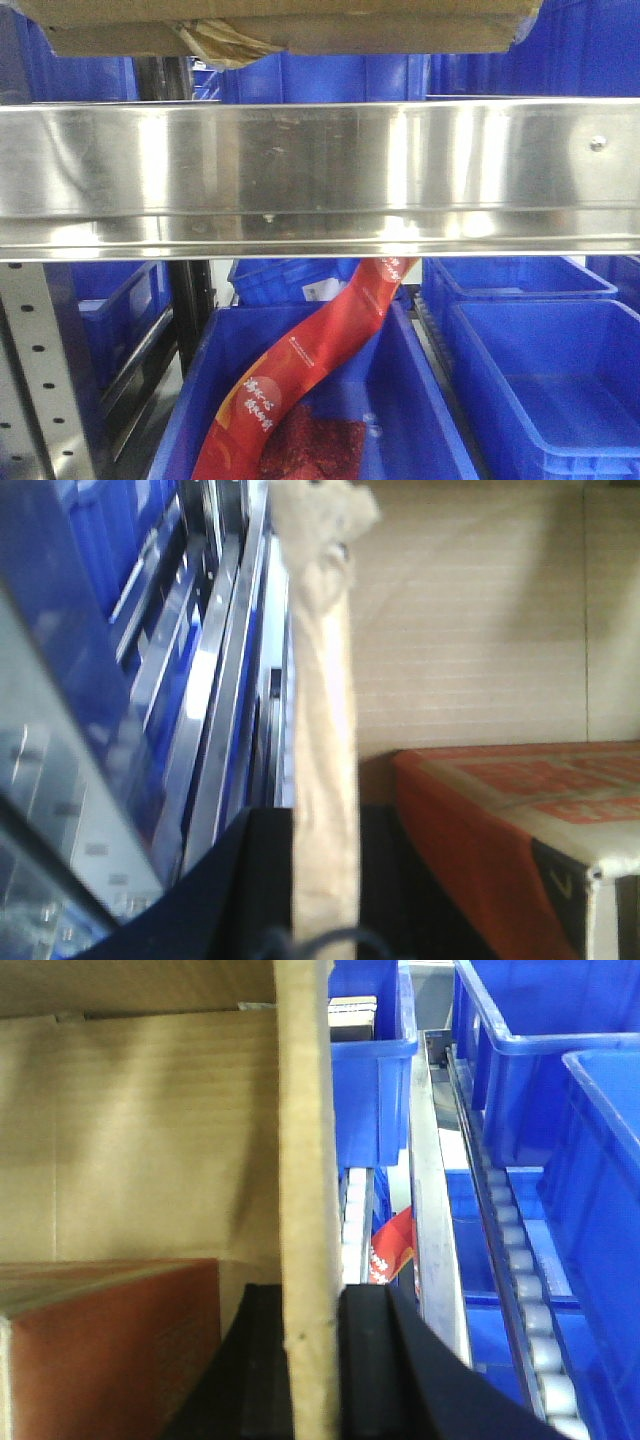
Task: Stack two boxes on right shelf middle
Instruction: 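Carry the boxes with both grippers toward the steel shelf rack, then lower the stacked boxes onto the middle steel shelf with both grippers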
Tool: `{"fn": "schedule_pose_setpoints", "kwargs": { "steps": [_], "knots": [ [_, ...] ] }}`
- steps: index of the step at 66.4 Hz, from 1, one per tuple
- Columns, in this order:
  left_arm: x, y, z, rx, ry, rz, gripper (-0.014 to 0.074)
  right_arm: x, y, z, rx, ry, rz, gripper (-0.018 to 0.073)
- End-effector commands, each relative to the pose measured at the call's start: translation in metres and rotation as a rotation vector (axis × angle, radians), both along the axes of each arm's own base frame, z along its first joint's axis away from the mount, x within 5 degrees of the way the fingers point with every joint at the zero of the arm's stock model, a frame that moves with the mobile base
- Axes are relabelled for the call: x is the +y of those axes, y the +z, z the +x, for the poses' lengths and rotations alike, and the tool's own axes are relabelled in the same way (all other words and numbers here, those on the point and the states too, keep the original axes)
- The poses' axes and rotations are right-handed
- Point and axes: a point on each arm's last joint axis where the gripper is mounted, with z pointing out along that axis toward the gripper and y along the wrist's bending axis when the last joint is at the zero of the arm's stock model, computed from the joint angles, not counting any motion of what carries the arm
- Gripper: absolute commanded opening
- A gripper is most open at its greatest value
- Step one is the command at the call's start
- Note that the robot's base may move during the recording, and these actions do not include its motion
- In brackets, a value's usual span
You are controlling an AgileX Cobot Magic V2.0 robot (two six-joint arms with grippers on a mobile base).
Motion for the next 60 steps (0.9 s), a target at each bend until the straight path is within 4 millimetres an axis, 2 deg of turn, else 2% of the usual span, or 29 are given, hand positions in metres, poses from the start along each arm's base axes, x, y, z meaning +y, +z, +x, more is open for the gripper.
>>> {"fn": "schedule_pose_setpoints", "kwargs": {
  "steps": [1,42,53,60],
  "knots": [
    [0.006,0.009,-0.002,-0.061,0.015,0.015,-0.0111,-0.006,0.013,-0.004,-0.079,-0.012,-0.009,-0.0151],
    [0.004,0.011,-0.001,-0.085,0.003,0.01,-0.0111,-0.006,0.013,-0.004,-0.079,-0.012,-0.009,-0.0151],
    [0.004,0.011,-0.001,-0.082,-0.003,0.002,-0.0111,-0.009,0.003,-0.007,0.03,-0.049,-0.018,-0.0151],
    [0.0,0.007,0.0,-0.053,-0.021,-0.027,-0.0111,-0.009,0.003,-0.006,0.026,-0.046,-0.018,-0.0151]
  ]
}}
